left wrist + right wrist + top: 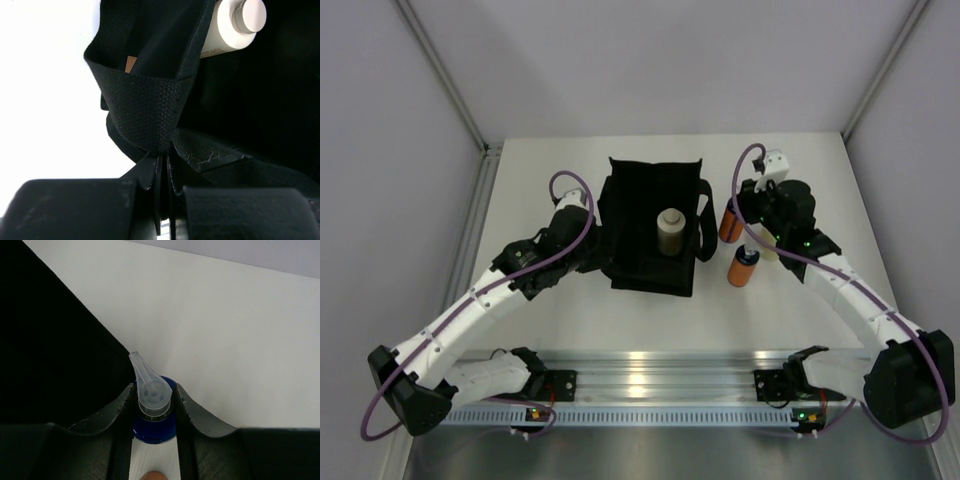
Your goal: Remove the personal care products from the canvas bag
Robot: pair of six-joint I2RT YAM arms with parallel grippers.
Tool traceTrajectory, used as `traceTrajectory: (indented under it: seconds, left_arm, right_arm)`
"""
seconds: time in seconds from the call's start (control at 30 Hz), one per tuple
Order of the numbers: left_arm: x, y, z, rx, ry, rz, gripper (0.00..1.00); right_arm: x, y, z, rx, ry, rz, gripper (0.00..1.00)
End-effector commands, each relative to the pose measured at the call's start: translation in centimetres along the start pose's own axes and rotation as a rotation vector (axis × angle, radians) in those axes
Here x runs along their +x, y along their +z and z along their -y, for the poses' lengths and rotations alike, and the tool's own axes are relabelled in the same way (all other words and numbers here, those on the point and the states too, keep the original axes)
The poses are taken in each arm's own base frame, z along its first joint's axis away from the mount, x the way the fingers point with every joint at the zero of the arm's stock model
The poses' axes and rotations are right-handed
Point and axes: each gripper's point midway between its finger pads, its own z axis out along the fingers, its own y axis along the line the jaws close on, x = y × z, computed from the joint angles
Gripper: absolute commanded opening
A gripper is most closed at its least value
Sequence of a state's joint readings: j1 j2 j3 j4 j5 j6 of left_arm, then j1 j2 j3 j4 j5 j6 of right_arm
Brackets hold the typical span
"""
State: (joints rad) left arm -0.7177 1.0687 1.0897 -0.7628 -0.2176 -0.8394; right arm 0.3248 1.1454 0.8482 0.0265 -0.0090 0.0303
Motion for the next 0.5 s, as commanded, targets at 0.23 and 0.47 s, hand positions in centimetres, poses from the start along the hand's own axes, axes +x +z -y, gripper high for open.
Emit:
traceTrajectory:
  seconds: [0.23,0.47]
  left_arm:
    - [-0.3,-0.1,0.4,0.022,-0.01,0.017,0.0]
    - [-0.3,0.0,0.4,0.018,-0.007,0.017,0.0]
  right_arm:
    - [-4.4,-0.8,0.9,0.021,-0.059,0.289,0.0]
    - [-2.1,-0.8,2.1,0.088,-0.063,0.276,0.01]
